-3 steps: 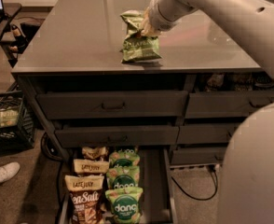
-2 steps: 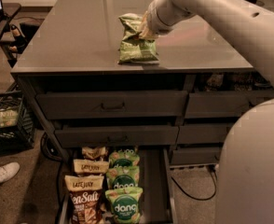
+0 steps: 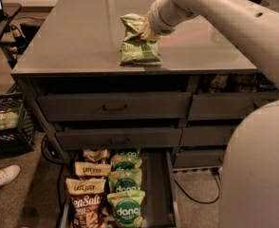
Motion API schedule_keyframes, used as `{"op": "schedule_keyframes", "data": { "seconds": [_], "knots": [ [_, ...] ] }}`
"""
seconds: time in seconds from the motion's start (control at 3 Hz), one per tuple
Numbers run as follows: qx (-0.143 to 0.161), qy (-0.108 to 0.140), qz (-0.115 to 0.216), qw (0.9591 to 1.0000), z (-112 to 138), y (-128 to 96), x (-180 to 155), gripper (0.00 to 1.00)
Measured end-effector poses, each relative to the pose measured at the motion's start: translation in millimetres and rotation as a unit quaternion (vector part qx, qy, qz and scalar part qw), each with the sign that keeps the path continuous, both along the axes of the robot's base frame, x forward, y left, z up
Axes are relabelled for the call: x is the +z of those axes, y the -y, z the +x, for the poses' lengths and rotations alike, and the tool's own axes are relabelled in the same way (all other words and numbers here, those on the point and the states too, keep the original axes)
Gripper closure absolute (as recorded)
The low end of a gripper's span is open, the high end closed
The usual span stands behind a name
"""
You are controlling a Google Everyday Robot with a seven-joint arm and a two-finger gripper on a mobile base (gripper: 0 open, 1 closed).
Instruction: Pick green jalapeno chip bag from bottom drawer and place on counter
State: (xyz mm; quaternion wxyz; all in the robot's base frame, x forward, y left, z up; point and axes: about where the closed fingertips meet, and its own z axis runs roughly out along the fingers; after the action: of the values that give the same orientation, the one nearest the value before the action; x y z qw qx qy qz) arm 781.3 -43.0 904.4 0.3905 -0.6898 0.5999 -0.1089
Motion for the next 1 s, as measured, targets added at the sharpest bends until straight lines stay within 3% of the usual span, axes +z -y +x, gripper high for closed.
{"op": "schedule_keyframes", "data": {
  "seconds": [0.67,1.0],
  "knots": [
    [0.0,0.0,0.0,1.0,0.0,-0.1,-0.1,0.13],
    [0.0,0.0,0.0,1.0,0.0,-0.1,-0.1,0.0]
  ]
}}
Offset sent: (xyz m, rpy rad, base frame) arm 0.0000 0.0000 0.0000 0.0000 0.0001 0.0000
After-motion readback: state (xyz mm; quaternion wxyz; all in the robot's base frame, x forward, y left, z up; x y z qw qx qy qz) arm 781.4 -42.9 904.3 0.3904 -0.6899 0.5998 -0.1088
